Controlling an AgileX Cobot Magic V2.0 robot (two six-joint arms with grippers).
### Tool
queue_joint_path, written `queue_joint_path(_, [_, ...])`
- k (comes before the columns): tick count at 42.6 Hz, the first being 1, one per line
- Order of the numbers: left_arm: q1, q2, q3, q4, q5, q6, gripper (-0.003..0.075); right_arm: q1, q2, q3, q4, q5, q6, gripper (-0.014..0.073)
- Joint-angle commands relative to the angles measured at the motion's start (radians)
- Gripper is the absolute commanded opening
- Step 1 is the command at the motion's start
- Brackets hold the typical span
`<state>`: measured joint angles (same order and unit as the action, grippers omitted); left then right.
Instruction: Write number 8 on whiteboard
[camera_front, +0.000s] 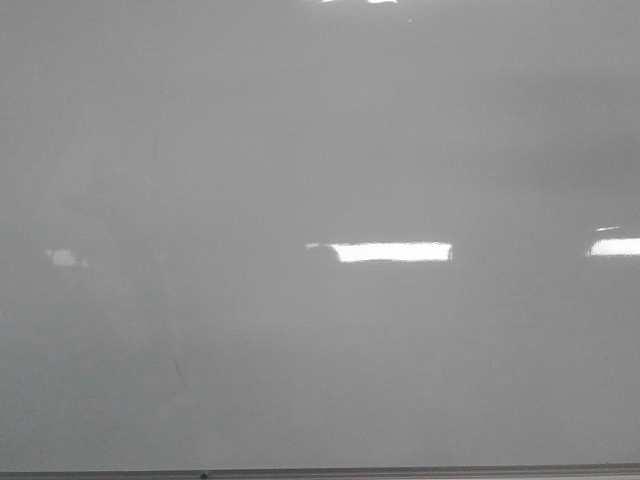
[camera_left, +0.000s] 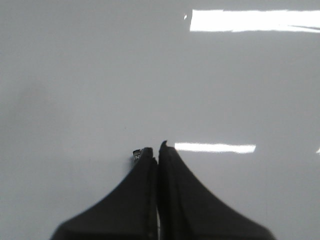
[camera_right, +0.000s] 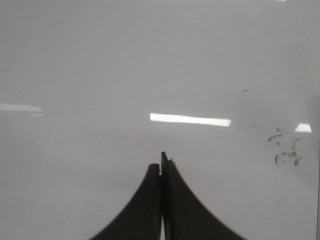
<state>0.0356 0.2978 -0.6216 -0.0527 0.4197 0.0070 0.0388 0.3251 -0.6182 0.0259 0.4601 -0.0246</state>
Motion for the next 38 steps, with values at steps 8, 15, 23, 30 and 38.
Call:
queue_joint_path(8, [-0.006, 0.15, -0.059, -0.009, 0.029, 0.007, -0.0021, -0.001, 0.198, -0.098, 0.033, -0.073, -0.01, -0.0069])
queue_joint_path(15, [-0.006, 0.192, -0.045, -0.011, 0.027, 0.007, -0.0021, -0.001, 0.273, -0.091, 0.033, -0.074, -0.01, -0.0069])
queue_joint_path(23, [-0.006, 0.231, -0.033, -0.011, 0.029, 0.007, -0.0021, -0.001, 0.358, -0.09, 0.032, -0.053, -0.01, -0.0066])
queue_joint_path(30, [-0.006, 0.264, -0.033, -0.001, 0.049, 0.007, 0.0001, -0.001, 0.416, -0.09, 0.008, -0.013, -0.01, 0.0075])
queue_joint_path(38, [-0.006, 0.325, -0.033, 0.034, 0.097, 0.007, 0.032, -0.001, 0.446, -0.09, 0.004, 0.006, -0.01, 0.0452])
